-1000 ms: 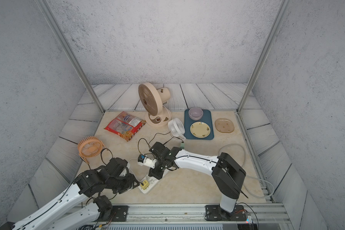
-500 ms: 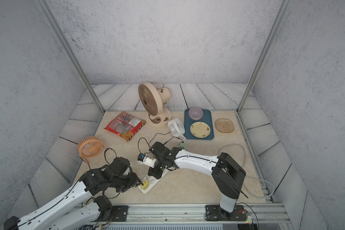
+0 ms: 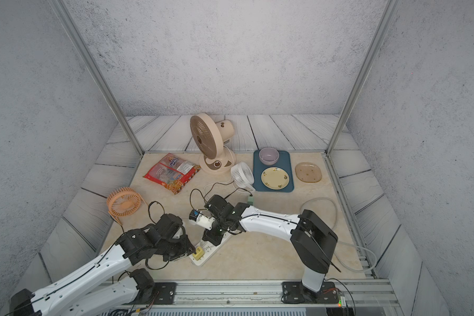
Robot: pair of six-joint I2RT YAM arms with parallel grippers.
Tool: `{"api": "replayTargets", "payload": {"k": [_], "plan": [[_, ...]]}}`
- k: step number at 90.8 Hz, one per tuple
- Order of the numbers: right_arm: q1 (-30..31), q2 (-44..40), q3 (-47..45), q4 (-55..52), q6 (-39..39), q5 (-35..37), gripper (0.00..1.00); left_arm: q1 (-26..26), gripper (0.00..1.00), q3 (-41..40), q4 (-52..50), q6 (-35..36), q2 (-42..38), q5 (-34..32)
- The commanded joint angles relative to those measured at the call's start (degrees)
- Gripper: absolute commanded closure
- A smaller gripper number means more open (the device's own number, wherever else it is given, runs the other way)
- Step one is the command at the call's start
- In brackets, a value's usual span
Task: Unplug the desk fan from the power strip
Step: Adjust the socket at the center of the board.
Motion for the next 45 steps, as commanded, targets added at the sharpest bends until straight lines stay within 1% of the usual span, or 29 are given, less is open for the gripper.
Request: {"api": "replayTargets", "payload": {"k": [1,12,30,45], "plan": [[0.37,-0.66,-0.92,2.11,1.01,0.91,1.00,0.20,0.80,0.07,-1.74,1.36,1.03,-0.98],[0.37,-1.12,-1.38,3.74,2.18,0.87,1.00,0.07,0.86,-0.02,-2.40,2.22,1.57,-1.24],[0.41,-1.65,-2.92,8.57,6.78,0.01,1.00,-0.55,0.92,-0.96,-3.55,2.88,1.56,-2.43],[0.37,-1.90,-4.02,12.28,10.14,-0.54,1.00,-0.64,0.93,-1.32,-3.38,3.43,2.26,-2.55]]}}
